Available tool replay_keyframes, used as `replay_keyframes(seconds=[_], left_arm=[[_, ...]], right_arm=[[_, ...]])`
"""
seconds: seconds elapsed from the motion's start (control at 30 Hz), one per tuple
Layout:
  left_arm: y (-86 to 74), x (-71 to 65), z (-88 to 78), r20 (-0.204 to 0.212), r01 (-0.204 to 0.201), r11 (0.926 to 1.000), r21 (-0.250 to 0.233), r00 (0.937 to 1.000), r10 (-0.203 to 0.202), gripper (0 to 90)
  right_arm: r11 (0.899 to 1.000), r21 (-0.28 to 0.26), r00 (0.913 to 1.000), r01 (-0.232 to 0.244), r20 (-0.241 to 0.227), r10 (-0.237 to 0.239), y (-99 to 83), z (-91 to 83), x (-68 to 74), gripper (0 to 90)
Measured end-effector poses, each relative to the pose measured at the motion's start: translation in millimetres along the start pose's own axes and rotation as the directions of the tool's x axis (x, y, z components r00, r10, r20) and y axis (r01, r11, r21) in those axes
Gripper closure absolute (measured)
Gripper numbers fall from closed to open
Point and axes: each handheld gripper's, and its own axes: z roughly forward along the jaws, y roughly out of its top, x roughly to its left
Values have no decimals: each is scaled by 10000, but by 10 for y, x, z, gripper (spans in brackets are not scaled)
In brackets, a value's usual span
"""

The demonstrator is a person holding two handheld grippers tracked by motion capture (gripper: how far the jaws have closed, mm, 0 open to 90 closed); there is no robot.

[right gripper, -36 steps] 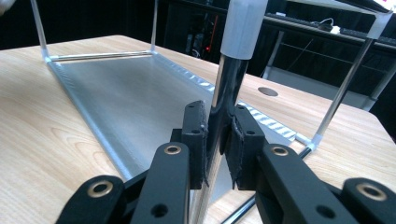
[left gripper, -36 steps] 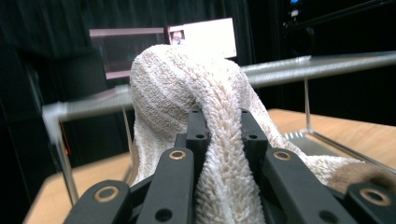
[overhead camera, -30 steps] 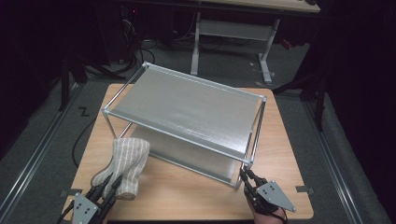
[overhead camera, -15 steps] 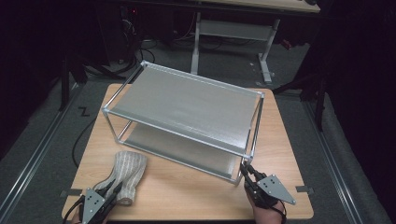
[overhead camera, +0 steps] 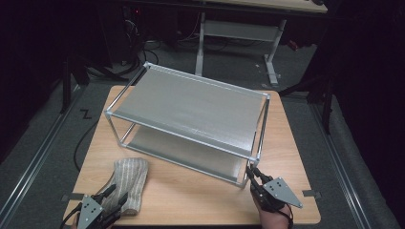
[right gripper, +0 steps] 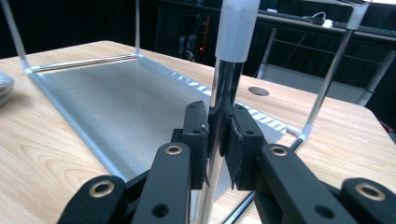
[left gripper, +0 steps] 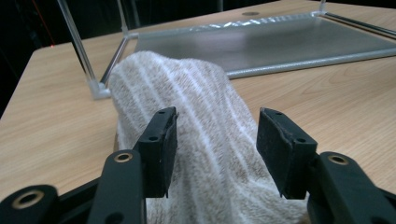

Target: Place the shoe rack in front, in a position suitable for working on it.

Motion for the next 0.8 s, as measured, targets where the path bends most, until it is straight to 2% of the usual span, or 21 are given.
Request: replay_keyframes(seconds=[0.2,0.33,0.4,0.53,0.63,0.7,0.8], left_arm=[[46,16,59,-42,103,9998,-188,9999,-104,478],[162,106,116,-111,57,9978,-661,9999,-65,478],[233,152,170,-219,2,9973,-728,9998,-18,478],[339,268,283,-131,241,9949,-977,9996,-255,480],[438,343,386,-128,175,9960,-879,9997,-187,479],[493,383,461,-279,80,9970,-775,9996,-102,477],[600,470,583,-398,88,9956,-932,9991,-125,477]], right_arm=[[9997,45,9981,-253,555,250,-28,-44,-162,793],[9984,35,9925,-567,1083,560,-55,-96,-308,787],[9956,210,9883,-917,1241,884,-56,-131,-372,710],[9959,313,9856,-854,1488,798,-78,-206,-356,636],[9949,513,9842,-863,1594,772,-121,-276,-341,636],[9938,593,9826,-942,1660,832,-150,-312,-350,638],[9923,679,9805,-1032,1745,900,-185,-346,-353,642]])
